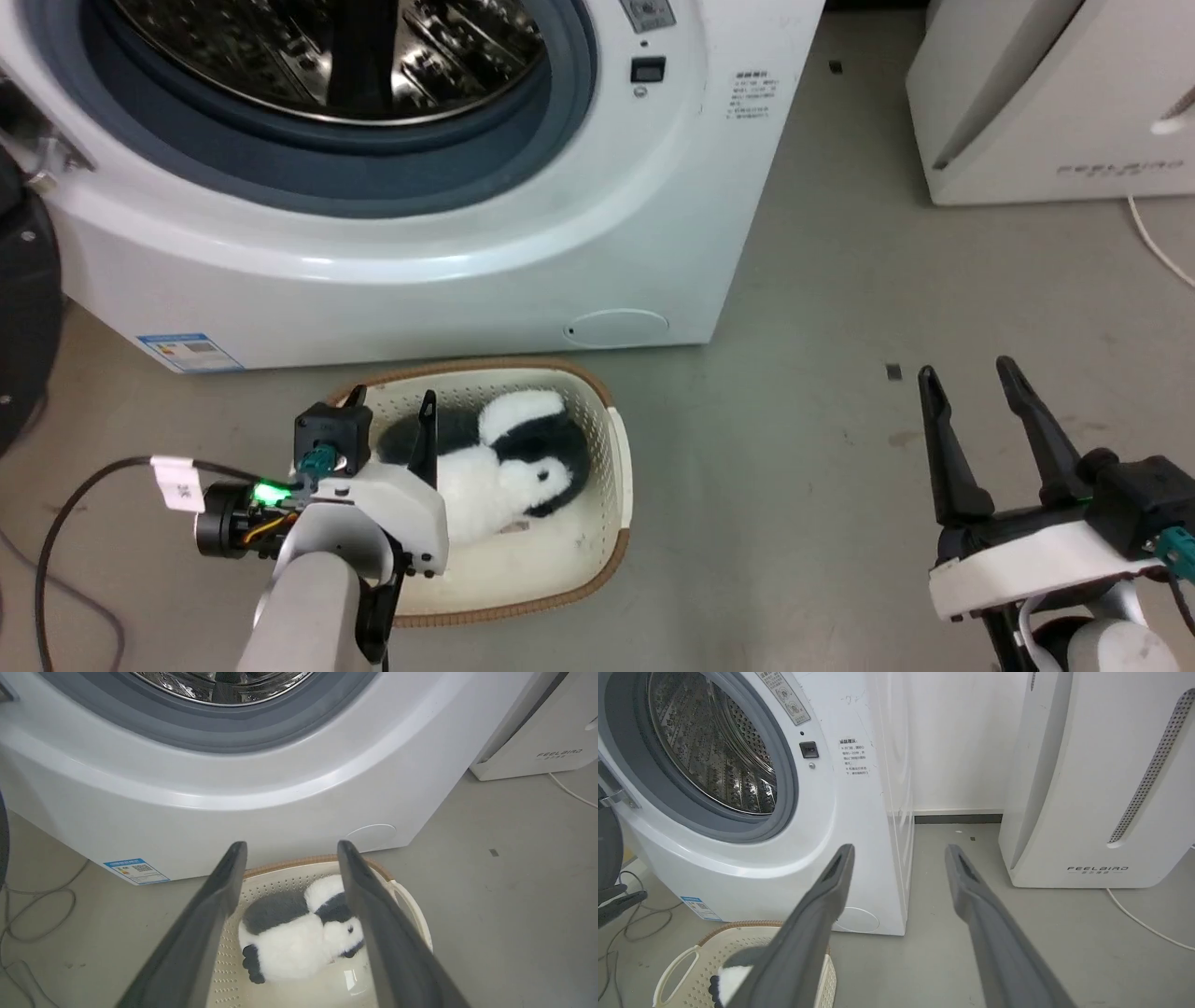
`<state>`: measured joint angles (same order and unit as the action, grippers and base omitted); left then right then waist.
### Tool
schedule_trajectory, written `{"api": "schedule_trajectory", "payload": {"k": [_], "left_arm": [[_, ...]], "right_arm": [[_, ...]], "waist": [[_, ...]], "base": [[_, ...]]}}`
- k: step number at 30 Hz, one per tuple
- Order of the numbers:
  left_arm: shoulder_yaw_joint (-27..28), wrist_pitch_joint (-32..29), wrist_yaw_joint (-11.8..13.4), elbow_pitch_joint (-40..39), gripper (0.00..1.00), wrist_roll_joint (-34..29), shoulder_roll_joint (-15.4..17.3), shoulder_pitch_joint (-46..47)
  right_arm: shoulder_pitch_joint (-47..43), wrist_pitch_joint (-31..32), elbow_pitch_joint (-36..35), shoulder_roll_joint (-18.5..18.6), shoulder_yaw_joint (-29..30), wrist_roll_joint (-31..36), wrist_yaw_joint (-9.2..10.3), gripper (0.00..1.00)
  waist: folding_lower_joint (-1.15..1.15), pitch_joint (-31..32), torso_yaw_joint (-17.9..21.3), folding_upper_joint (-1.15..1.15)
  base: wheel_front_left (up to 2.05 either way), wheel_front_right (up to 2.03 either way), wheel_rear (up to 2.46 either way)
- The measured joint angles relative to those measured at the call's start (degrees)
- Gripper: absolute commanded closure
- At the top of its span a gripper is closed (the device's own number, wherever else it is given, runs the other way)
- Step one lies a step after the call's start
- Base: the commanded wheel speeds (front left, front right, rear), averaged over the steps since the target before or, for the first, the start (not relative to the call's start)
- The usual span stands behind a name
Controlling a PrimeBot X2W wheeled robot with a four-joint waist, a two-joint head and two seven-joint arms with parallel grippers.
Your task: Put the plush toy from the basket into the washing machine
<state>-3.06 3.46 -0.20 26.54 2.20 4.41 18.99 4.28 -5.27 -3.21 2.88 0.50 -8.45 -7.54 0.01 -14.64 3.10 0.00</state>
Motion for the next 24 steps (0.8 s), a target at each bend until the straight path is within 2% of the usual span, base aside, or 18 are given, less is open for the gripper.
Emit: {"api": "schedule_trajectory", "payload": {"k": [24], "left_arm": [[-4.6,-9.1,-1.4,15.5,0.00,0.3,5.3,15.2]], "right_arm": [[5.9,-3.0,-3.9,0.0,-0.3,-4.3,0.01,0.00]], "waist": [[0.00,-16.9,3.8,0.00]], "base": [[0.00,0.00,0.00]]}}
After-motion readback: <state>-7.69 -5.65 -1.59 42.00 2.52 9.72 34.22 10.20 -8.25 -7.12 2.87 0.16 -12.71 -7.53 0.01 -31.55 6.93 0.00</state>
